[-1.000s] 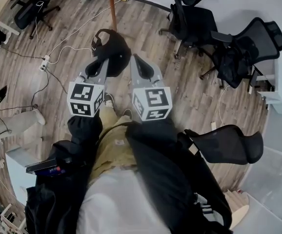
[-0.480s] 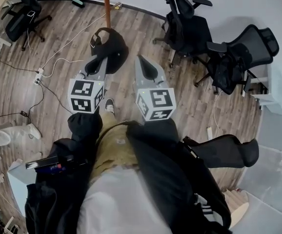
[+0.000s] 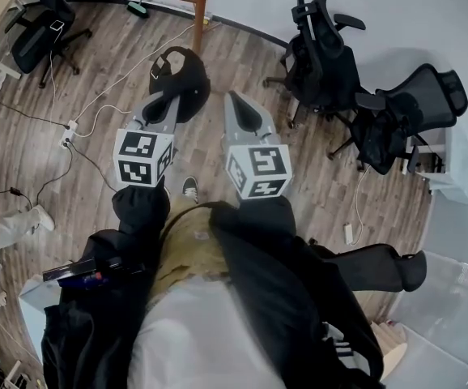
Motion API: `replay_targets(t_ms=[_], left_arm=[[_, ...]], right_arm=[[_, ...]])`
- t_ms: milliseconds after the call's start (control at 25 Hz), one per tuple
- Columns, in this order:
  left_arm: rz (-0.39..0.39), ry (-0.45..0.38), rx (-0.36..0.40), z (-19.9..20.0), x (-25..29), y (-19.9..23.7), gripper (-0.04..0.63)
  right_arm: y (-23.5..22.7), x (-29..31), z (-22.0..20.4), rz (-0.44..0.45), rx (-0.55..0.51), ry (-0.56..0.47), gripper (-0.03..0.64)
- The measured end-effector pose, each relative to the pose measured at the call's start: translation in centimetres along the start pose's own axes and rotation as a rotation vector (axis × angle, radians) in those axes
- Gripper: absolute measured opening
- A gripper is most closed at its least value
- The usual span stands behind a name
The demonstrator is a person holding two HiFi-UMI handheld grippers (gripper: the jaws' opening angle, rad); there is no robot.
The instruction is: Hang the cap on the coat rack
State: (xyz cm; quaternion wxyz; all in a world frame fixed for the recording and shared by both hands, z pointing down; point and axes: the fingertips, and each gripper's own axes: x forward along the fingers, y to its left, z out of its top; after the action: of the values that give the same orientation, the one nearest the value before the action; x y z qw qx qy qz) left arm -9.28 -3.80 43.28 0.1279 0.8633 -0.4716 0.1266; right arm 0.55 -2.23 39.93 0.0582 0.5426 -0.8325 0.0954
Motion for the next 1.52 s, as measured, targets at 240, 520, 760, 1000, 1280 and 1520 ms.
replay_targets(t_ms=[240,520,760,1000,1280,1520], left_arm=[[0.004,0.015,-0.024,-1.1,0.3,1.5,0.002],[0.011,0.064,-0.046,-2.1,3.5,4.4,0.002],[0.058,0.088,-0.036,-1.4,7.4,5.7,0.002],[0.145,0.116,-0.011,0.7,11.6,9.1,0.002],[0.207,0.155,-0.014,1.8,15.5,11.8,0.002],[0.219,0.186,-0.030,1.7,17.4,13.1,0.002]], right_arm=[[0.8,1.0,-0.9,0.003,-0.010,0.031,0.000],[0.1,4.6,-1.8,0.015,-0.013,0.074,0.000],[-3.1,8.5,-1.6,0.070,0.004,0.087,0.000],[-5.9,13.2,1.1,0.177,-0.004,0.060,0.000],[-10.0,17.0,2.0,0.217,0.022,0.067,0.000],[-11.1,19.0,1.7,0.238,0.027,0.102,0.000]])
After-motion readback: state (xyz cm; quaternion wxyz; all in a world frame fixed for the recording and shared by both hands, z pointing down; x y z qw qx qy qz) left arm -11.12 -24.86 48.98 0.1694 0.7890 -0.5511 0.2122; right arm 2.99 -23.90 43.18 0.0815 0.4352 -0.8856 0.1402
